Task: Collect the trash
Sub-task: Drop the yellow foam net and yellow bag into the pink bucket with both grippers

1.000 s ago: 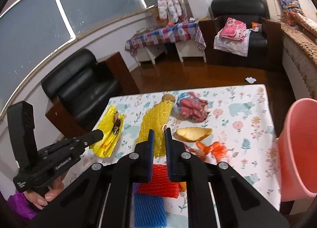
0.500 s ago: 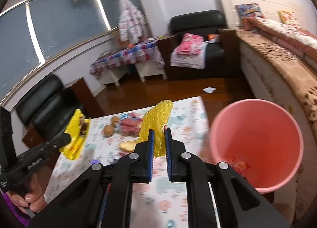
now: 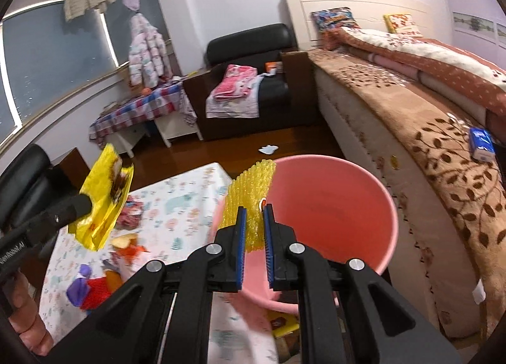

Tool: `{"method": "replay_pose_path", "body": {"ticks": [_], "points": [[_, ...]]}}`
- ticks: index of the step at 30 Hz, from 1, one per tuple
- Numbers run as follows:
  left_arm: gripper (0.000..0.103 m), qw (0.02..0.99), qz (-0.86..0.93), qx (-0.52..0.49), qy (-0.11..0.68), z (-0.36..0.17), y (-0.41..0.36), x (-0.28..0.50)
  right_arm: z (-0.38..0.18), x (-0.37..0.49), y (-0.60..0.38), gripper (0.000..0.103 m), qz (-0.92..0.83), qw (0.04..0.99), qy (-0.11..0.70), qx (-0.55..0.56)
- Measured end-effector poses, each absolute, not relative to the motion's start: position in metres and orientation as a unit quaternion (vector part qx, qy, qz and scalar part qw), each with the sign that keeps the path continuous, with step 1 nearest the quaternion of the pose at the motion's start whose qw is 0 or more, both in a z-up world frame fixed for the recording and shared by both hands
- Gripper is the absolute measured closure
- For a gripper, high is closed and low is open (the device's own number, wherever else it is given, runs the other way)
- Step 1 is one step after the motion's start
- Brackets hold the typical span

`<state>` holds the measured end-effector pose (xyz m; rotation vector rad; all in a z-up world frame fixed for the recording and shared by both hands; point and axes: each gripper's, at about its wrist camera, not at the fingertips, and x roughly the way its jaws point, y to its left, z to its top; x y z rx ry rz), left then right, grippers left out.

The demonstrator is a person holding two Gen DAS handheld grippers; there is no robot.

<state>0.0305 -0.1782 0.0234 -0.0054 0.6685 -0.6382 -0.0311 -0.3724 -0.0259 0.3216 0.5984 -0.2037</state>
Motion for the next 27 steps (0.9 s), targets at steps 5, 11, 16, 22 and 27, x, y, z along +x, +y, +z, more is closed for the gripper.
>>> {"method": "replay_pose_path", "body": {"ticks": [5,11,16,22,27], "points": [[0.099,0.884,-0.327,0.007,0.336,0.012,-0.225,0.036,-0.035,-0.036,-0.387,0.092,-0.117,0.934,0.295,0.165],[0.099,0.873,-0.331,0.017,0.358,-0.011,-0.263,0.046,-0.046,-0.042,-0.408,0.092,-0.131,0.928,0.301,0.177],[0.099,0.861,-0.332,0.023,0.386,-0.033,-0.284,0.051,-0.058,-0.039,-0.42,0.092,-0.135,0.922,0.312,0.184],[0.099,0.858,-0.325,0.043,0.396,-0.048,-0.3,0.052,-0.067,-0.033,-0.424,0.092,-0.139,0.92,0.323,0.175],[0.099,0.857,-0.319,0.051,0.401,-0.054,-0.307,0.058,-0.073,-0.027,-0.429,0.092,-0.142,0.916,0.33,0.179]]}}
